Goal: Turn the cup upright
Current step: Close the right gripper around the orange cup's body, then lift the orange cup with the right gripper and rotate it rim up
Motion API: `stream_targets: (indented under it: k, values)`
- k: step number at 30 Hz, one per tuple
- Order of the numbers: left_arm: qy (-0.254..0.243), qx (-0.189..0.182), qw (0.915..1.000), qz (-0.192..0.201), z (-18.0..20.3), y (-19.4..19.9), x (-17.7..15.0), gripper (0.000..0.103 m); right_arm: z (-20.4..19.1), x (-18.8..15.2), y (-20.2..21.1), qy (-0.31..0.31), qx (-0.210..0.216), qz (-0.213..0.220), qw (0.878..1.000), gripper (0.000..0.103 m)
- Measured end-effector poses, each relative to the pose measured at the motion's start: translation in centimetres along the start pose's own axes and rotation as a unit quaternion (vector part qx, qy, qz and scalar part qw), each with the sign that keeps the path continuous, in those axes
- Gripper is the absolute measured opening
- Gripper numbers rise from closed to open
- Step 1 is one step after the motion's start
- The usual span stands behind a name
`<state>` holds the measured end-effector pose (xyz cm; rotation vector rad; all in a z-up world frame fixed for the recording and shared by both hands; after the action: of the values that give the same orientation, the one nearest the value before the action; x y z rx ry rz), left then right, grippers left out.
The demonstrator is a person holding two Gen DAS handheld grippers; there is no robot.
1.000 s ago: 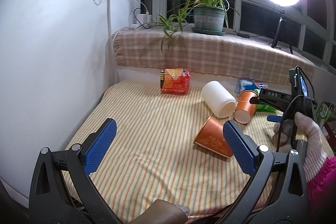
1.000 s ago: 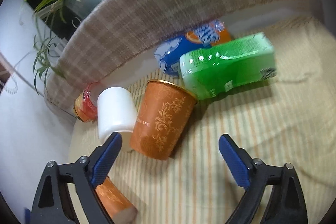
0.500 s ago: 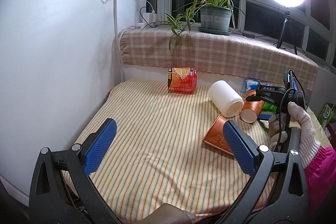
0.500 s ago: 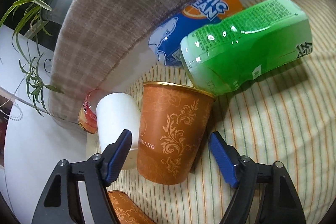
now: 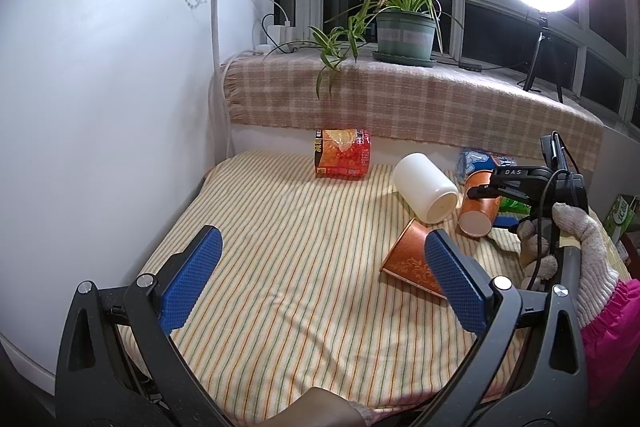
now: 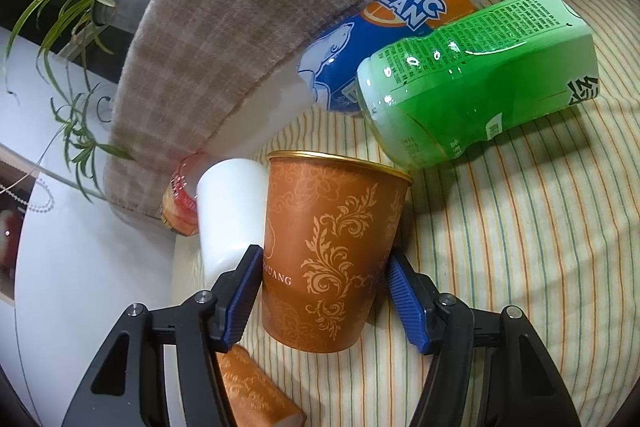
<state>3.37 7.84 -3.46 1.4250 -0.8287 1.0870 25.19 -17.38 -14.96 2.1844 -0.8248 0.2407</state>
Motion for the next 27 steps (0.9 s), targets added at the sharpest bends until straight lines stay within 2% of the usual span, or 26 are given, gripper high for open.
stream_targets:
  k: [7, 17, 27]
  values:
    - [-0.005, -0.007, 1.0, 0.0, 1.3, 0.2, 0.1, 0.103, -0.1, -1.2, 2.5, 0.028, 0.012, -0.018, 0.999, 0.064]
    - [-0.005, -0.025, 0.9996, -0.007, 2.7, 0.0, -0.1, 0.103, 2.2, -3.8, 8.2, 0.093, -0.014, -0.037, 0.995, 0.064]
    - [-0.014, -0.041, 0.999, -0.01, 4.6, 0.1, -0.3, 0.103, 2.4, -5.9, 11.1, 0.157, -0.031, -0.043, 0.986, 0.064]
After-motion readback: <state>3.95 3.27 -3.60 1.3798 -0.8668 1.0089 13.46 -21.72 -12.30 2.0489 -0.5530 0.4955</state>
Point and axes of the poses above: each gripper's, at about its wrist camera, not at the fingertips, and y roughly against the way its jaws point, z to its right, x to its top, the point moved 5 cm from there along -y, roughly the way its jaws point, and after that the axes turned 9 degrees about z, right-handed, at the moved point
